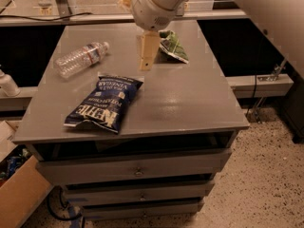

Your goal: Place water bottle upright

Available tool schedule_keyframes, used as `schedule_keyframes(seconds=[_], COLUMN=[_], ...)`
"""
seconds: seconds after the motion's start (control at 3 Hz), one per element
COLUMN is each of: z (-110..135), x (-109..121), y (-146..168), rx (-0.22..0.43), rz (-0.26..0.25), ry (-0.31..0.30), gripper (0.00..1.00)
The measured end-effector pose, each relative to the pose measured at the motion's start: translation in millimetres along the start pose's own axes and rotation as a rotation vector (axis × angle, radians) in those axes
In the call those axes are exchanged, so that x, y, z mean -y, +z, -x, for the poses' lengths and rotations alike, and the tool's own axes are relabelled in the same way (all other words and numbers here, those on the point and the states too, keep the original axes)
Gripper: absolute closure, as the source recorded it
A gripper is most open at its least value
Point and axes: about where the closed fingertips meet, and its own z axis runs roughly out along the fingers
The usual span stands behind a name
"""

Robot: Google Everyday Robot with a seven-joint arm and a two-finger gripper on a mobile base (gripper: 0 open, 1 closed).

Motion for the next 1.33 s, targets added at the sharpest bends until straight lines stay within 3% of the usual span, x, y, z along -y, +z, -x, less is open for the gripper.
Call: schedule_keyframes(seconds=[0.67, 1.0, 1.33], z=[9, 9, 10], x=[49, 49, 53], y=[61, 62, 66], rx=[-0.089, -0.089, -0.09], rz=[-0.03, -0.029, -0.032], ry=[-0.111, -0.111, -0.155], gripper=[0.0, 0.0, 0.0])
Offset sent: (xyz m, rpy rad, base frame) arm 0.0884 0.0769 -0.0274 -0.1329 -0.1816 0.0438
